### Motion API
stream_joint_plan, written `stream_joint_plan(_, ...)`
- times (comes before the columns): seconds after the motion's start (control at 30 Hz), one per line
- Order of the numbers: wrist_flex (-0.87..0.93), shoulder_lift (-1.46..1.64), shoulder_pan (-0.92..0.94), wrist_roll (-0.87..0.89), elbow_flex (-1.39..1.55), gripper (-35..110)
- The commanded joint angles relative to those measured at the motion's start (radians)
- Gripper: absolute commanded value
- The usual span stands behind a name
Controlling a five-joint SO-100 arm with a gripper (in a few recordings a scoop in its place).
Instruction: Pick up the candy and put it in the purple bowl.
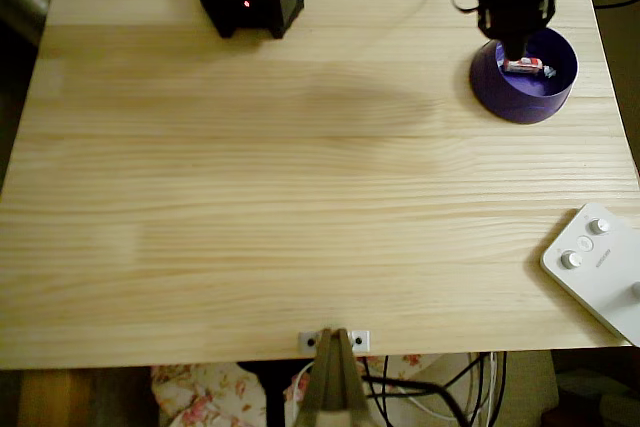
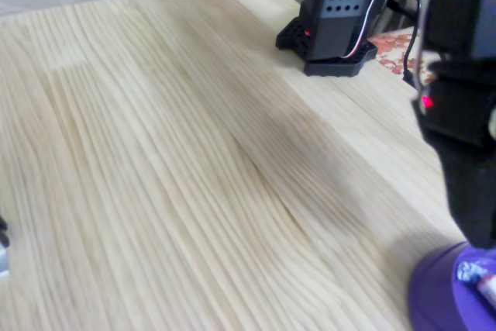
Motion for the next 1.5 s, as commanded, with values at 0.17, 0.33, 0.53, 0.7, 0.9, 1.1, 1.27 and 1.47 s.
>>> stream_joint_plan(0.17, 0.011, 0.488, 0.265, -0.035, 0.298, -1)
stream_joint_plan(0.33, 0.017, 0.667, 0.512, -0.023, 0.411, -1)
stream_joint_plan(0.53, -0.002, 0.934, 0.874, -0.026, 0.614, -1)
stream_joint_plan(0.7, 0.003, 1.121, 1.149, 0.018, 0.746, -1)
stream_joint_plan(0.9, 0.084, 1.385, 1.266, 0.1, 0.936, -1)
stream_joint_plan(1.1, 0.129, 1.58, 1.305, 0.118, 1.106, -1)
stream_joint_plan(1.27, 0.112, 1.583, 1.313, 0.141, 1.164, -1)
stream_joint_plan(1.47, 0.104, 1.583, 1.31, 0.176, 1.229, -1)
